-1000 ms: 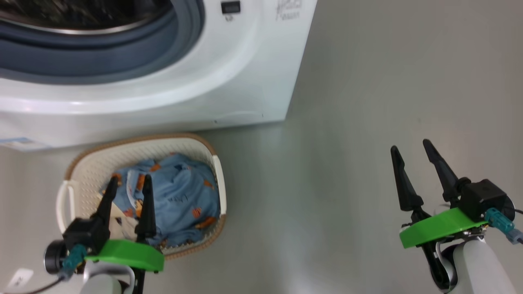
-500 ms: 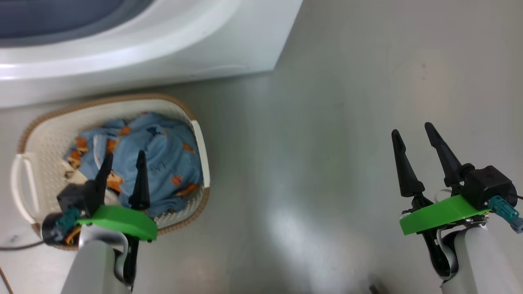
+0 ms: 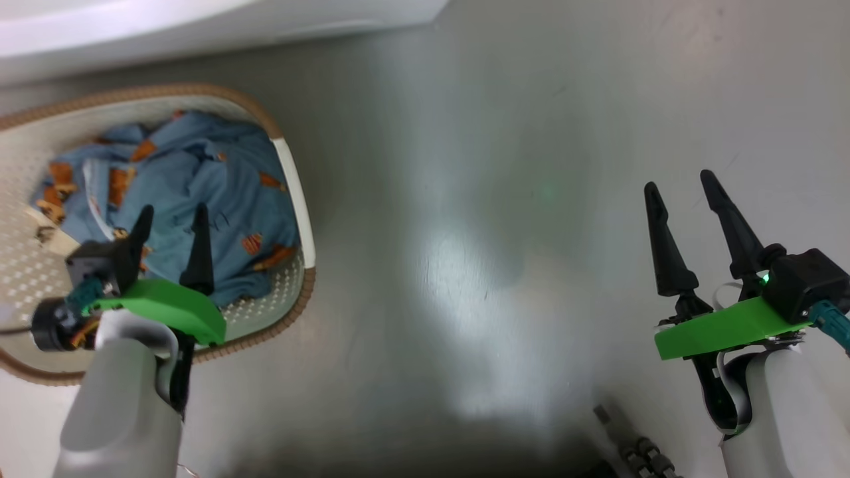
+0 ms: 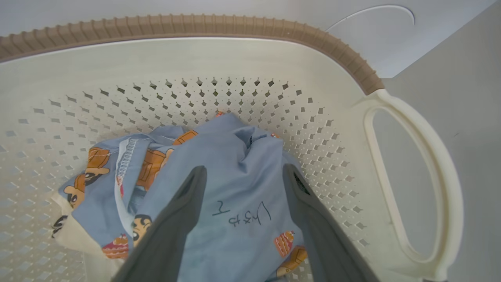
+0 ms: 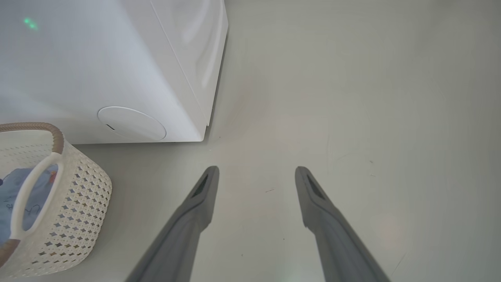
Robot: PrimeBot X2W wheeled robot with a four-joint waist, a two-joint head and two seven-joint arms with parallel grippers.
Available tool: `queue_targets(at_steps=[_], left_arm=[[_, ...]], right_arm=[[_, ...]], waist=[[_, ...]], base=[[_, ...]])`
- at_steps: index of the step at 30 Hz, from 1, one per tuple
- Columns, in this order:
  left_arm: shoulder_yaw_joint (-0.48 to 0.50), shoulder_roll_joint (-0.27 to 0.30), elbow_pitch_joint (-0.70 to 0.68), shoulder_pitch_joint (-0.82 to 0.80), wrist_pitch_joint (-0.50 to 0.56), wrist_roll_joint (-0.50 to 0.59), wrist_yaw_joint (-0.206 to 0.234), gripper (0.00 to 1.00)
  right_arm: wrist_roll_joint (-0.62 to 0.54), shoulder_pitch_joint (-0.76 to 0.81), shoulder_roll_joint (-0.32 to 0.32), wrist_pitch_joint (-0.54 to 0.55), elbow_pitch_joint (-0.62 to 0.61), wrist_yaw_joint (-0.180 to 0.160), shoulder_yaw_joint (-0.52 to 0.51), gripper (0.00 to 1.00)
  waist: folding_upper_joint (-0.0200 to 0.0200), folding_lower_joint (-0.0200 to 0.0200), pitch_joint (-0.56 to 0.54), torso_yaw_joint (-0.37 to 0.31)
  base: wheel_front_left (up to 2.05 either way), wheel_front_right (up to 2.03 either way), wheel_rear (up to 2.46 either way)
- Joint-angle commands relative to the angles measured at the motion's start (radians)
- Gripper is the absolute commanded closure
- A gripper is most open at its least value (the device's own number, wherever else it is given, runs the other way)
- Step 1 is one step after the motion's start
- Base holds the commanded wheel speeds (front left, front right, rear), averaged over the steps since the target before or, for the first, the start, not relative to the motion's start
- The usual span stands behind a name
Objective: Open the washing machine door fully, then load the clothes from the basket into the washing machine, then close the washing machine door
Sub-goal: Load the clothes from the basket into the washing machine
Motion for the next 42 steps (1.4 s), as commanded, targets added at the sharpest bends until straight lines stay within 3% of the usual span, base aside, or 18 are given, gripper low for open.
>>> queue_targets(at_steps=[1, 14, 30, 31, 32, 42], left_arm=[[0.025, 0.039, 0.013, 0.009, -0.005, 0.009, 0.0, 0.0], [0.031, 0.106, 0.257, -0.185, -0.005, 0.021, 0.025, 0.0], [-0.042, 0.104, 0.453, -0.368, 0.104, 0.011, 0.001, 0.0], [-0.053, 0.097, 0.468, -0.38, 0.127, 0.004, -0.001, 0.56], [-0.059, 0.094, 0.47, -0.386, 0.128, 0.001, -0.002, 1.0], [-0.123, 0.081, 0.47, -0.333, 0.051, -0.063, -0.003, 1.0]], right_arm=[[0.006, 0.024, -0.006, -0.012, -0.027, 0.006, 0.014, 0.0], [0.02, 0.029, -0.007, -0.012, -0.061, 0.006, -0.007, 0.0], [0.026, 0.031, 0.003, -0.012, -0.072, 0.006, -0.007, 0.0], [0.027, 0.029, 0.004, -0.012, -0.069, 0.006, -0.007, 0.0], [0.028, 0.028, 0.004, -0.012, -0.067, 0.006, -0.007, 0.0], [0.035, -0.001, 0.015, -0.012, -0.045, 0.006, 0.007, 0.0]], waist=[[0.0, 0.0, 0.059, -0.008], [0.0, 0.0, 0.143, -0.029], [0.0, 0.0, 0.2, -0.041], [0.0, 0.0, 0.201, -0.042], [0.0, 0.0, 0.2, -0.042], [0.0, 0.0, 0.114, -0.051]], base=[[0.0, 0.0, 0.0], [0.0, 0.0, 0.0], [0.0, 0.0, 0.0], [0.0, 0.0, 0.0], [0.0, 0.0, 0.0], [0.0, 0.0, 0.0]])
